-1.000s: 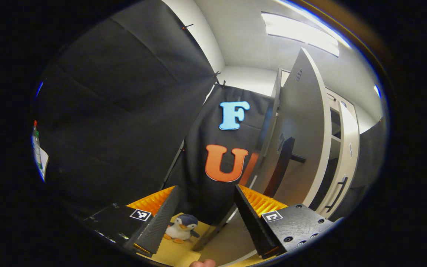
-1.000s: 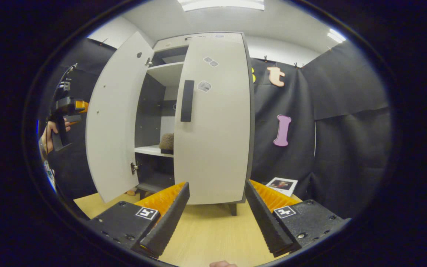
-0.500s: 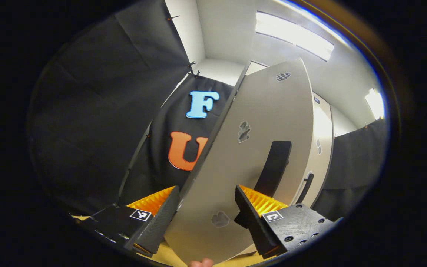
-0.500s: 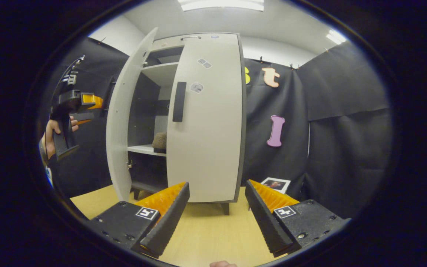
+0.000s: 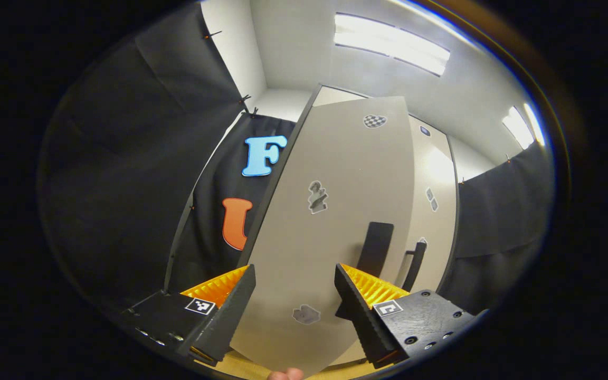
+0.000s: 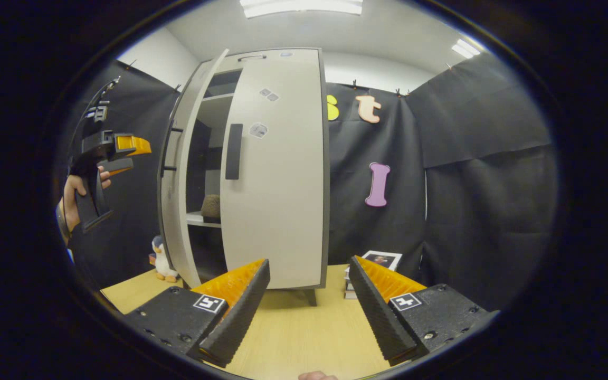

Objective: Grab one shoe with the right hand and put it into the shoe cabinet, grab the other shoe with the left hand and put it into the shoe cabinet; then close the right door with the right hand and the left door with the left hand.

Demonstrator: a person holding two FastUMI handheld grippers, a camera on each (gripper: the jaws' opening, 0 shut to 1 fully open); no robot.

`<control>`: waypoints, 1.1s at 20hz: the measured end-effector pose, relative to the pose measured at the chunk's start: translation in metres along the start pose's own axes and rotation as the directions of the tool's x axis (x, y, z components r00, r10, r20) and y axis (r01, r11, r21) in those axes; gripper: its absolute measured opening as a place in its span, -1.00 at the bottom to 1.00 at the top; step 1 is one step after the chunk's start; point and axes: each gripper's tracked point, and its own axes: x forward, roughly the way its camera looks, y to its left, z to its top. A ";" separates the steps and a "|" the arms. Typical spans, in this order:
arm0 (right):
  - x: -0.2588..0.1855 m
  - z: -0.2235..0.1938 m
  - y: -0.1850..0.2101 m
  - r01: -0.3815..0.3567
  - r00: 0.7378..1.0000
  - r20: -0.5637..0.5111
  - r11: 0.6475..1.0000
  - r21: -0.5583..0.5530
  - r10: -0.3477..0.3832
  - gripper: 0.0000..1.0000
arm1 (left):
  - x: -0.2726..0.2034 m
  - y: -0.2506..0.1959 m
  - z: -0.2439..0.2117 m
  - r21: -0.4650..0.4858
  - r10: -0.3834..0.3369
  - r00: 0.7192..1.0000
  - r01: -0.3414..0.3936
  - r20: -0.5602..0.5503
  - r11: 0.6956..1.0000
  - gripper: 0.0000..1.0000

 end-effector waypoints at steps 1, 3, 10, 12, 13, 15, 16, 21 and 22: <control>0.000 -0.002 0.002 -0.003 1.000 -0.004 1.000 0.002 0.003 0.96 | -0.008 -0.006 -0.003 0.001 -0.014 1.000 0.014 -0.011 1.000 0.85; 0.000 -0.004 0.005 -0.012 1.000 -0.014 1.000 0.005 0.012 0.97 | -0.028 -0.016 -0.011 0.005 -0.028 0.999 0.028 -0.045 1.000 1.00; -0.004 -0.005 0.013 -0.032 0.999 -0.025 0.999 0.011 0.033 0.97 | -0.084 -0.022 -0.057 0.015 -0.002 0.997 0.004 -0.080 1.000 0.86; -0.006 -0.005 0.011 -0.030 0.999 -0.026 1.000 0.007 0.031 0.96 | -0.100 -0.025 -0.075 0.013 0.000 0.993 0.002 -0.114 1.000 0.86; -0.007 -0.005 0.009 -0.026 0.999 -0.026 1.000 0.005 0.026 0.96 | -0.107 -0.025 -0.083 0.013 0.001 0.991 0.001 -0.131 1.000 0.86; -0.009 -0.007 0.007 -0.020 0.999 -0.032 1.000 0.009 0.020 0.96 | -0.121 -0.026 -0.100 0.028 0.001 0.985 0.004 -0.171 1.000 0.87; -0.009 -0.010 0.006 -0.018 0.999 -0.039 1.000 0.014 0.019 0.97 | -0.128 -0.027 -0.109 0.039 -0.006 0.981 0.014 -0.196 0.999 0.87; -0.010 -0.016 0.000 0.000 0.998 -0.055 1.000 0.020 0.001 0.97 | -0.152 -0.026 -0.133 0.091 0.004 0.963 0.021 -0.268 0.996 0.87; -0.009 -0.015 0.001 -0.001 0.998 -0.055 1.000 0.025 0.002 0.90 | -0.155 -0.026 -0.137 0.092 0.005 0.962 0.021 -0.274 0.996 0.87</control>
